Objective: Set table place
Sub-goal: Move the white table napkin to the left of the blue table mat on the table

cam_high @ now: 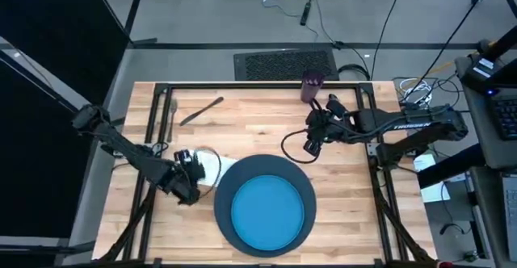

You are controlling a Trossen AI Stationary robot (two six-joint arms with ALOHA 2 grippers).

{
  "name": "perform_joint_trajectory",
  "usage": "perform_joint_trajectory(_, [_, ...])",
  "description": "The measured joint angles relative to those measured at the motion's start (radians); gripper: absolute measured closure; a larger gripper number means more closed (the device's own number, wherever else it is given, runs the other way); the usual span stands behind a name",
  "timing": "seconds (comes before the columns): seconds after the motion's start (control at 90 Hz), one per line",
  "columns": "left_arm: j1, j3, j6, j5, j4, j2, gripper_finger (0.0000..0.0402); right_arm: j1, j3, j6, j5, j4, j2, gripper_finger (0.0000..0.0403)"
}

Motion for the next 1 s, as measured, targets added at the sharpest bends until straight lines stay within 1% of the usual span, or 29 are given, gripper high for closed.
perform_joint_trajectory(0.078, [0.089,-0.018,-0.137,0.075,0.037,0.005,0.0260,0.000,0.000,0.001,0.000,0.000,0.000,0.0227])
perform_joint_trajectory(0.122, [0.135,-0.033,-0.185,0.118,0.053,0.008,0.0260,0.000,0.000,0.001,0.000,0.000,0.000,0.0227])
perform_joint_trajectory(0.256, [0.244,-0.064,-0.141,0.130,0.180,0.012,0.0260,0.000,0.000,-0.001,0.000,0.000,0.000,0.0227])
perform_joint_trajectory(0.367, [0.315,-0.074,-0.108,0.129,0.229,0.012,0.0260,0.000,0.000,-0.005,-0.001,-0.012,0.001,0.0227])
perform_joint_trajectory(0.422, [0.338,-0.078,-0.092,0.153,0.245,0.011,0.0260,0.000,0.000,-0.005,-0.003,-0.023,0.001,0.0227])
perform_joint_trajectory(0.6, [0.359,-0.097,-0.106,0.190,0.290,0.027,0.0260,0.002,0.000,0.002,-0.004,-0.061,0.001,0.0227])
perform_joint_trajectory(0.756, [0.359,-0.103,-0.115,0.189,0.293,0.094,0.0260,0.002,0.000,0.002,-0.004,-0.061,0.000,0.0227])
perform_joint_trajectory(0.878, [0.349,-0.098,-0.044,0.182,0.303,0.148,0.0260,0.002,0.000,0.002,-0.005,-0.062,0.000,0.0227])
perform_joint_trajectory(1.0, [0.334,-0.095,0.022,0.192,0.282,0.172,0.0260,0.002,0.000,0.002,-0.010,-0.062,0.000,0.0227])
